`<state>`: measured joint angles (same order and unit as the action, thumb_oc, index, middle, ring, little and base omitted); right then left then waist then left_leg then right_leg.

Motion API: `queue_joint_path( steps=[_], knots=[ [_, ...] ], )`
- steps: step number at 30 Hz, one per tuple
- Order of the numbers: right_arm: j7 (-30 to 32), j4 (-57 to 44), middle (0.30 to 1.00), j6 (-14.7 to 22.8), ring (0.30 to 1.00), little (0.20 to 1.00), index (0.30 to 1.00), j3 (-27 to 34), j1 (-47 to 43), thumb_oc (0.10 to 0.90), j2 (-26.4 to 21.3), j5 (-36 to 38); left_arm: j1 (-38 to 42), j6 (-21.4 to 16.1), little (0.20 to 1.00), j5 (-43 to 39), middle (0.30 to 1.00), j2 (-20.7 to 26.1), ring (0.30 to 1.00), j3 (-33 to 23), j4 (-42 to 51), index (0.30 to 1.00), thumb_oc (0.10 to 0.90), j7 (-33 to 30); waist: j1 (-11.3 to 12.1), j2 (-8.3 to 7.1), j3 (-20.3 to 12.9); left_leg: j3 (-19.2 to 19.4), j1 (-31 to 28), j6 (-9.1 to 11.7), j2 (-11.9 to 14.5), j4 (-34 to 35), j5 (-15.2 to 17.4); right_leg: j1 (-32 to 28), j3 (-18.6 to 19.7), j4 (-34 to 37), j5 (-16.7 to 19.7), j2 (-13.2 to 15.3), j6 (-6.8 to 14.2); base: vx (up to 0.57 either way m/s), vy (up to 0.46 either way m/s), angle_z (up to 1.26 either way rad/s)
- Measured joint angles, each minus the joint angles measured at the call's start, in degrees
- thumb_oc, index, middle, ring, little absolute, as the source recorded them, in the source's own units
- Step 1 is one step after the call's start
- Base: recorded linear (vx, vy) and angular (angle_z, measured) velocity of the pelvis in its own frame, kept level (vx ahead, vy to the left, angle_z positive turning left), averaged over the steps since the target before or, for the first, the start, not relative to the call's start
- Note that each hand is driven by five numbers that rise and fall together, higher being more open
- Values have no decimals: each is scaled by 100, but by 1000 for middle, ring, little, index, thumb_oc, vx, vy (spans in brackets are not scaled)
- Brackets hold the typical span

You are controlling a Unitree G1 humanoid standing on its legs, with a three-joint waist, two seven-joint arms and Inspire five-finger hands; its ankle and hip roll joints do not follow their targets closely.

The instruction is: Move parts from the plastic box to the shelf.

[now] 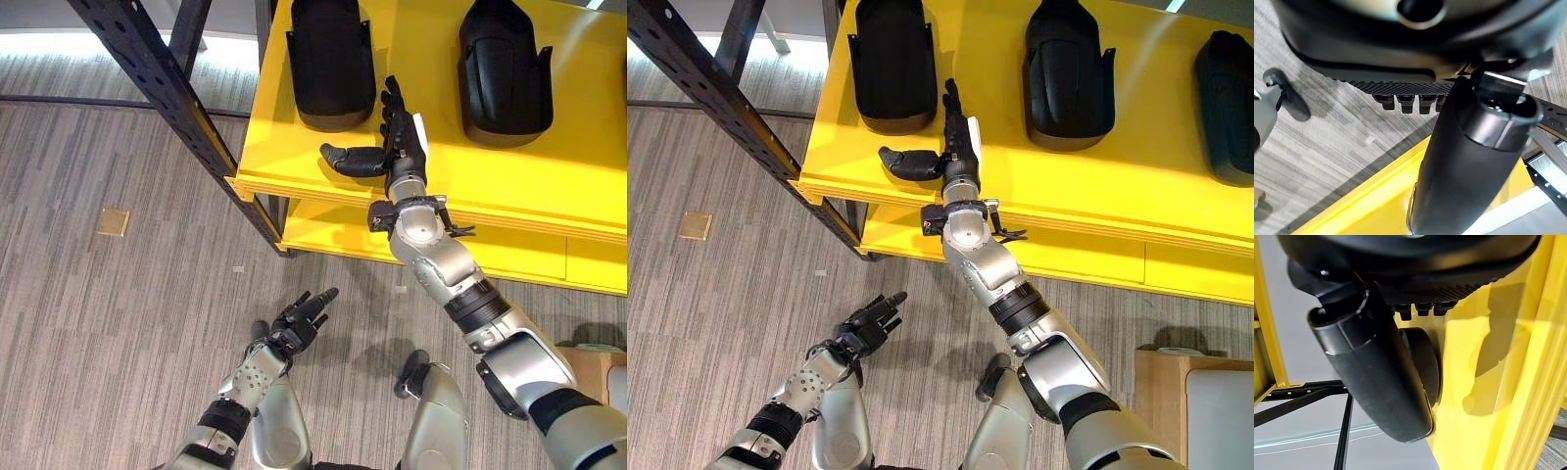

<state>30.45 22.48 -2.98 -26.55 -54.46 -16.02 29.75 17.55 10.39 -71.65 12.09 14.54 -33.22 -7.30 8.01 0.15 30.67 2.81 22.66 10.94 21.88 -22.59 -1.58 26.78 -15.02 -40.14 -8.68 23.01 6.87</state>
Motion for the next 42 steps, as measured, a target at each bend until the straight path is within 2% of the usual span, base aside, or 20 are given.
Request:
queue_joint_path(
  steps=[26, 42],
  knots=[
    [-226, -25, 1000, 23, 1000, 1000, 1000, -192, 0, 900, 0, 201, 16, 44, 1000, -22, 1000, -15, 1000, 118, -2, 1000, 900, 3, -40, 32, 1, 39, -53, 1, 1, 7, 2, 4, 38, -10, -2, 0, 1, 0, 0, 0],
    [-356, -228, 1000, 16, 1000, 1000, 1000, -393, 73, 900, 34, 253, -12, 38, 1000, -226, 1000, -24, 1000, 119, -60, 1000, 900, 49, -146, 50, -2, 89, -76, 1, 6, 11, 1, 71, 99, -79, -19, 2, -14, 0, 0, 0]
  ],
)
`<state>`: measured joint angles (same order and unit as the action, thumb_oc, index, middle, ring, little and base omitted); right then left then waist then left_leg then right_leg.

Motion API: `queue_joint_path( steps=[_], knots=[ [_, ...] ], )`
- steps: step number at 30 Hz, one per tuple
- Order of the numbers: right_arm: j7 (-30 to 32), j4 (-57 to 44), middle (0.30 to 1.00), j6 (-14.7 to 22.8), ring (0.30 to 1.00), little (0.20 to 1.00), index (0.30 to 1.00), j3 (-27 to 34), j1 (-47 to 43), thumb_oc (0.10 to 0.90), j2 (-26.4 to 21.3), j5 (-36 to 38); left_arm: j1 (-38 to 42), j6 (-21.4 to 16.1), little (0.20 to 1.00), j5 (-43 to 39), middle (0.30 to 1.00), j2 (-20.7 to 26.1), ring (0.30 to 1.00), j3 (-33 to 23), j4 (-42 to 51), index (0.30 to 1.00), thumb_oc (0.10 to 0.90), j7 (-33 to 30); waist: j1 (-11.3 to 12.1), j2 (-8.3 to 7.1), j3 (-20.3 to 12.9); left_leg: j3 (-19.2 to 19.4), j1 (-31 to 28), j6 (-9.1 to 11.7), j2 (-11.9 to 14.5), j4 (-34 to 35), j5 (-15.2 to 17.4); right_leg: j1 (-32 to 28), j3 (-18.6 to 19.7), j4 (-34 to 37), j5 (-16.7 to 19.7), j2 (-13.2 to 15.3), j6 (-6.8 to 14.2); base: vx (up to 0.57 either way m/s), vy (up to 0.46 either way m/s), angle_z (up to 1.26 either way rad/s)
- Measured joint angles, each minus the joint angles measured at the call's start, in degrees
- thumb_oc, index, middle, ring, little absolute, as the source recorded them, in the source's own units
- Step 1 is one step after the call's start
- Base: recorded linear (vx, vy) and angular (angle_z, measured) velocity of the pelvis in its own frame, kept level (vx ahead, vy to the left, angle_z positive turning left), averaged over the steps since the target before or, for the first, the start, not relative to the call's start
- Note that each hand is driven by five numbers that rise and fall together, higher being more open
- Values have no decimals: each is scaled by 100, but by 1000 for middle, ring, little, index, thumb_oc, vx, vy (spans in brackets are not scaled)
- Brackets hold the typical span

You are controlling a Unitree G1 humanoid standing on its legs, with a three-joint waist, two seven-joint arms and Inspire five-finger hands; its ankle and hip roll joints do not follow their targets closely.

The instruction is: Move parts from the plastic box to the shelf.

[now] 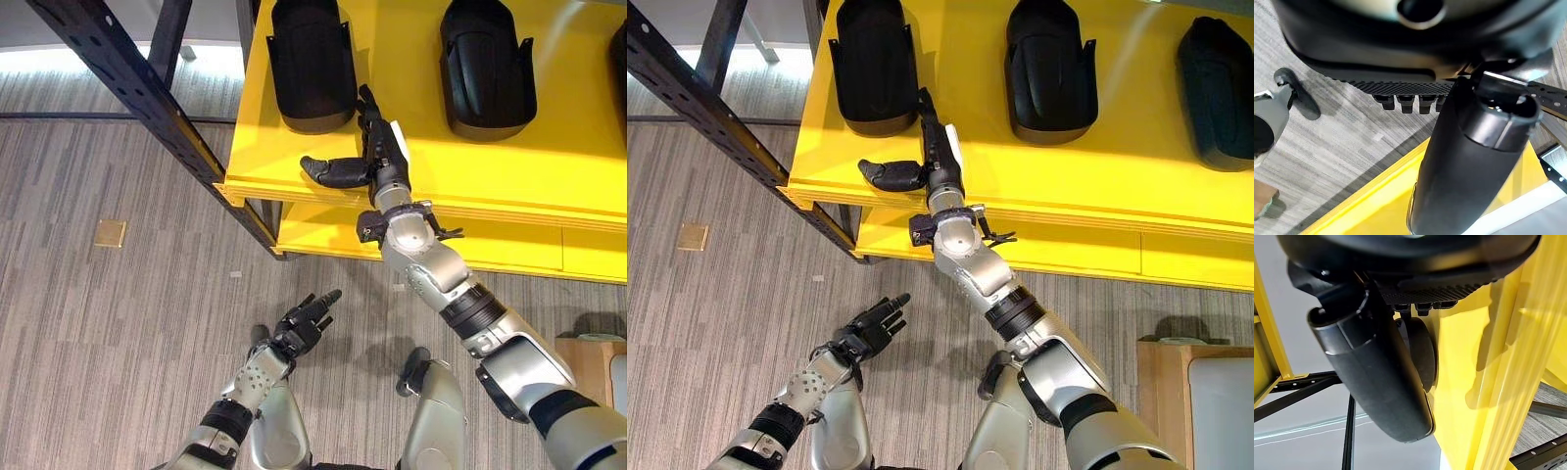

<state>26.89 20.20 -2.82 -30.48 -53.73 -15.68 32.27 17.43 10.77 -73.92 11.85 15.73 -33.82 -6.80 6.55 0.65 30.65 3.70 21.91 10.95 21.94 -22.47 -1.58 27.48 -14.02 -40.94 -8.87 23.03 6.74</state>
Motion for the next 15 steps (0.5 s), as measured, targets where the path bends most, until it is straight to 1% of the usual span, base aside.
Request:
queue_joint_path(
  steps=[5, 15],
  knots=[
    [-24, -1, 1000, 0, 1000, 1000, 1000, -9, 5, 900, -3, -2, -5, -4, 1000, 0, 1000, 0, 1000, 0, -1, 1000, 900, 0, -4, 28, 1, 2, 0, 0, 1, 0, 0, 7, 5, -5, -2, 0, 0, 0, 0, 0],
    [-78, -5, 1000, 1, 1000, 1000, 1000, -16, 7, 900, -10, 1, -13, -44, 1000, 0, 1000, -10, 1000, 0, -7, 1000, 900, 12, -10, 31, 0, 6, -1, 0, 1, -3, 0, 14, 13, -16, -4, 0, 0, 0, 0, 0]
  ],
)
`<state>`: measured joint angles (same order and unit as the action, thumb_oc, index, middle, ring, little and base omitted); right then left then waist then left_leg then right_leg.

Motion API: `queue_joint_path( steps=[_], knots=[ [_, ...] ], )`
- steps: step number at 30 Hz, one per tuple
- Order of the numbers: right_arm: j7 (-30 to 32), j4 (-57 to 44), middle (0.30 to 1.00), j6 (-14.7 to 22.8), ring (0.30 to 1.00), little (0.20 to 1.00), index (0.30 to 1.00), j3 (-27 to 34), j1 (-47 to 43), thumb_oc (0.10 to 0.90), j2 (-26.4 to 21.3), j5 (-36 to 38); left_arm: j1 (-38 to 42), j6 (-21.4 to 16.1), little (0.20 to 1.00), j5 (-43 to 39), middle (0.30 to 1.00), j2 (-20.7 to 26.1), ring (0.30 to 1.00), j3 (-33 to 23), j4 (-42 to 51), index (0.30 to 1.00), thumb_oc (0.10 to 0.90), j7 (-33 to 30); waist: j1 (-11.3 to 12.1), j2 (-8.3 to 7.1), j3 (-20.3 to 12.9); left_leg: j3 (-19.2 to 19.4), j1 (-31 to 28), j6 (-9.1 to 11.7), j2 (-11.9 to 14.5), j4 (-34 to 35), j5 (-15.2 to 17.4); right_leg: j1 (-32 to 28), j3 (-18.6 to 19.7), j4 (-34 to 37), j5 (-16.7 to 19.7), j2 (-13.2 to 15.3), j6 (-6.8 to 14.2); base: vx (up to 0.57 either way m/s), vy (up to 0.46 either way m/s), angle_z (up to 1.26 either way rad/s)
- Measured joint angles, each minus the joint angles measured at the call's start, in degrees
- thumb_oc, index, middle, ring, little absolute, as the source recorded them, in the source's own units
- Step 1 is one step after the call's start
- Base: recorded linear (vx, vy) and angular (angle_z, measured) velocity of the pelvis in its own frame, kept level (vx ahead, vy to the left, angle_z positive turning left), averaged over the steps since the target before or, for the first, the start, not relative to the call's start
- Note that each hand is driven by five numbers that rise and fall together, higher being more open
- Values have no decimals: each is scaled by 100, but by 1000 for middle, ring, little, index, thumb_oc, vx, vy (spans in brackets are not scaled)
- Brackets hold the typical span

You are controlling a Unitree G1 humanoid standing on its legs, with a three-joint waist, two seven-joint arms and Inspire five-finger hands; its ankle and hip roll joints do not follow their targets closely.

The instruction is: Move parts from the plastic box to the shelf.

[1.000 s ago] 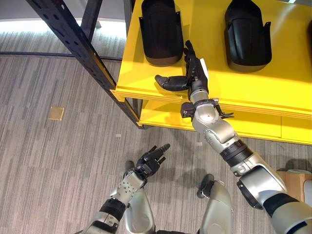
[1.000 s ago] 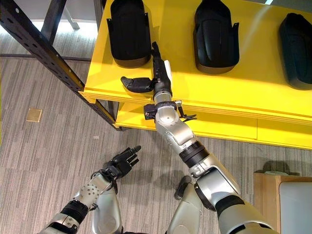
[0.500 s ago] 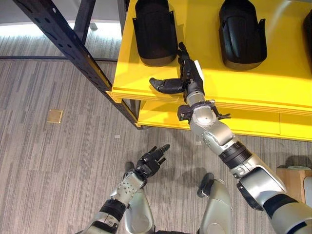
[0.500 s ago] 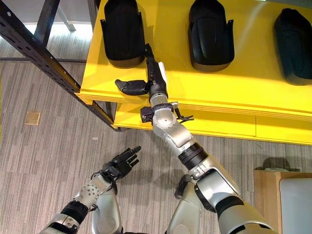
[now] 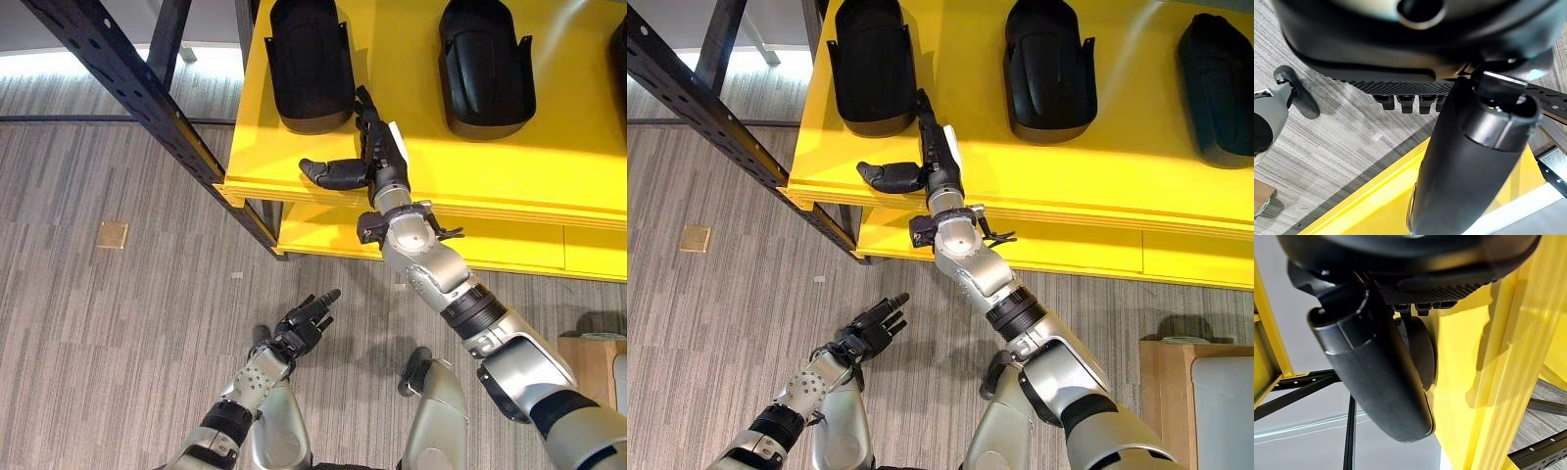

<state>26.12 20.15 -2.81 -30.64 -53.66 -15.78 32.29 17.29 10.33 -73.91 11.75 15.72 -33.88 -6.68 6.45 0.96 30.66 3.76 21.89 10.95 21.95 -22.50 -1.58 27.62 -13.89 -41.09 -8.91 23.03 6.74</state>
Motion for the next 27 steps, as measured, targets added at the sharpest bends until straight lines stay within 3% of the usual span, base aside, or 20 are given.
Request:
queue_joint_path(
  steps=[27],
  knots=[
    [-199, -194, 1000, 2, 1000, 1000, 1000, -64, 151, 900, -32, -4, -47, -39, 1000, 2, 1000, -138, 1000, -1, -64, 1000, 900, 117, 2, 78, -2, -2, -2, 0, 0, 2, 0, 10, 3, -19, -23, 0, 4, 0, 0, 0]
  ],
)
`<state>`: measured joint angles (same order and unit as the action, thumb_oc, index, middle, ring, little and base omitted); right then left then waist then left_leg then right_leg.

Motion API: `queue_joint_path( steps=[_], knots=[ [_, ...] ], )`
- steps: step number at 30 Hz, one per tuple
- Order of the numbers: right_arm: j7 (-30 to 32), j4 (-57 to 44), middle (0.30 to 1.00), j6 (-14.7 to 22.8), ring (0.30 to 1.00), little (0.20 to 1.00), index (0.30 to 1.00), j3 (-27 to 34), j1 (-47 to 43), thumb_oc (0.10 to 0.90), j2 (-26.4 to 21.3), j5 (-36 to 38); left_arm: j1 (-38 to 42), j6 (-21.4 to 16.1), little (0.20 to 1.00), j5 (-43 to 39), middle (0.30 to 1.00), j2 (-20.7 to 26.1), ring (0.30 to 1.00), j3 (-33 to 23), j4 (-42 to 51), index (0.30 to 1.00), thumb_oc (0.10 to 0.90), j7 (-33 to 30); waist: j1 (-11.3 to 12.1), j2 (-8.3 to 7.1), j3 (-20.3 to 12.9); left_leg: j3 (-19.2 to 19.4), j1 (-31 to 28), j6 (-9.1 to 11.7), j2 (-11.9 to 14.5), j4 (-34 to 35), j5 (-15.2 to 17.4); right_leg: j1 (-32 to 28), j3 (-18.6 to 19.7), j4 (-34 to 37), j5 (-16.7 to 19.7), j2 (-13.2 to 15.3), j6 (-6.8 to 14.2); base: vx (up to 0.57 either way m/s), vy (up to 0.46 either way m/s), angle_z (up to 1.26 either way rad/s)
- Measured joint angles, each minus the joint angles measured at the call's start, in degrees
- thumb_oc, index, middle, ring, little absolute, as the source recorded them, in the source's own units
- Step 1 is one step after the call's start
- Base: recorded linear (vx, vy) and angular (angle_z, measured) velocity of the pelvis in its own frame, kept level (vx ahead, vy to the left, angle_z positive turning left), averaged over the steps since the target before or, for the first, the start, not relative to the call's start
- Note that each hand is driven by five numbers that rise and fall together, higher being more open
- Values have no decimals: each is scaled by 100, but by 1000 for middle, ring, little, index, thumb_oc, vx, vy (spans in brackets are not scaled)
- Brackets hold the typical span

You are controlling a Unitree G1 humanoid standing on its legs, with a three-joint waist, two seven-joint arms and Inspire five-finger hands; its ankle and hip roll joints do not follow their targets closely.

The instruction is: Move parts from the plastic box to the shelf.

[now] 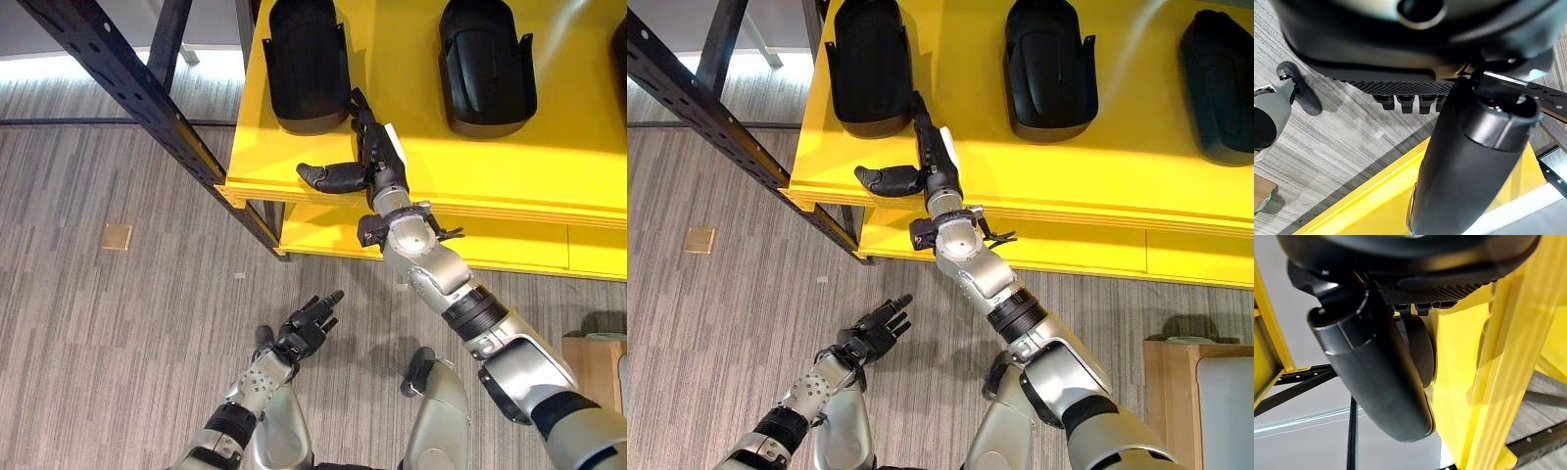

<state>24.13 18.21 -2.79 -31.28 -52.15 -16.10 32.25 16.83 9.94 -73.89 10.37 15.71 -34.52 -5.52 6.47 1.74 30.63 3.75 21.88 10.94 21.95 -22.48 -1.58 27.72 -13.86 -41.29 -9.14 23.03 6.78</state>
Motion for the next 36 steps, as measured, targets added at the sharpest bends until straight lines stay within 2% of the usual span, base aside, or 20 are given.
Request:
queue_joint_path(
  steps=[36],
  knots=[
    [-64, -33, 1000, 6, 1000, 1000, 1000, -154, 2, 900, 2, 3, -14, -3, 1000, 2, 1000, 0, 1000, 4, -92, 1000, 900, 130, 1, 30, -3, 2, 5, 1, -1, -1, 1, 5, 1, 6, -1, 3, 0, 0, 0, 0]
  ],
)
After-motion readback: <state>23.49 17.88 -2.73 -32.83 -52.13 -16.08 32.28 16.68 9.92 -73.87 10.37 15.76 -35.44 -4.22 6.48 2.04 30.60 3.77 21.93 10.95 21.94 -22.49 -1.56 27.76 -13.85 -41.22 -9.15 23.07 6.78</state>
